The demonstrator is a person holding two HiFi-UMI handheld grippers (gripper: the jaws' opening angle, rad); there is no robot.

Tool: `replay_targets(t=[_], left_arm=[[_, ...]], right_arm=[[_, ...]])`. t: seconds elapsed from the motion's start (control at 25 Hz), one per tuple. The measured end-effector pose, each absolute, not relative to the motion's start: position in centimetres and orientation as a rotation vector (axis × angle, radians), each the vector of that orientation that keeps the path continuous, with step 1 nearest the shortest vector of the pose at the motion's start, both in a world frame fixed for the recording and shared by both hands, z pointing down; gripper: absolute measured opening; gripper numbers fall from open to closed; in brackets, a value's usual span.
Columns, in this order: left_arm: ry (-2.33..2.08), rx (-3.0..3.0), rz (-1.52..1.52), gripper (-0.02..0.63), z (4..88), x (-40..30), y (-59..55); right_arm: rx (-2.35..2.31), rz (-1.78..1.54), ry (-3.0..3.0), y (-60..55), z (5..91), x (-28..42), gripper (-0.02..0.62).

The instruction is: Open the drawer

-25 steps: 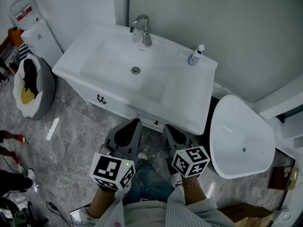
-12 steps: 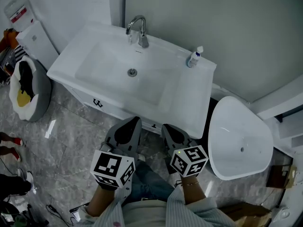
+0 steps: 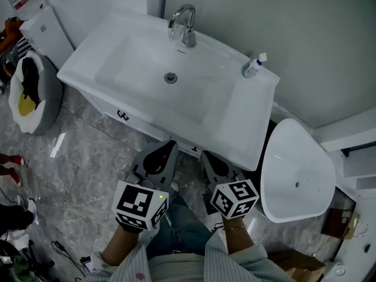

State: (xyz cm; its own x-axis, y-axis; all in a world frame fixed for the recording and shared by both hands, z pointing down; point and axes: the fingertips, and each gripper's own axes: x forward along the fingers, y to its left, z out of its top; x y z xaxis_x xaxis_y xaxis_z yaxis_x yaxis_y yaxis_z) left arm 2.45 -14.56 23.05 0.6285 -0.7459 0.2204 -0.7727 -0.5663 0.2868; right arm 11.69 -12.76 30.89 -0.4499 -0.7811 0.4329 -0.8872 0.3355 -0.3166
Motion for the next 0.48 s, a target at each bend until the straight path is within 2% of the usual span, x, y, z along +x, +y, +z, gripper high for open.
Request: replay_targets(t=[0.48], left_arm=[[-1.187,2.463,0.155,0.015,29.1,1.5,-13.9]], right_arm=[[1.485,0.817,-2.341,-12.6,37.7,9.6,0.009]])
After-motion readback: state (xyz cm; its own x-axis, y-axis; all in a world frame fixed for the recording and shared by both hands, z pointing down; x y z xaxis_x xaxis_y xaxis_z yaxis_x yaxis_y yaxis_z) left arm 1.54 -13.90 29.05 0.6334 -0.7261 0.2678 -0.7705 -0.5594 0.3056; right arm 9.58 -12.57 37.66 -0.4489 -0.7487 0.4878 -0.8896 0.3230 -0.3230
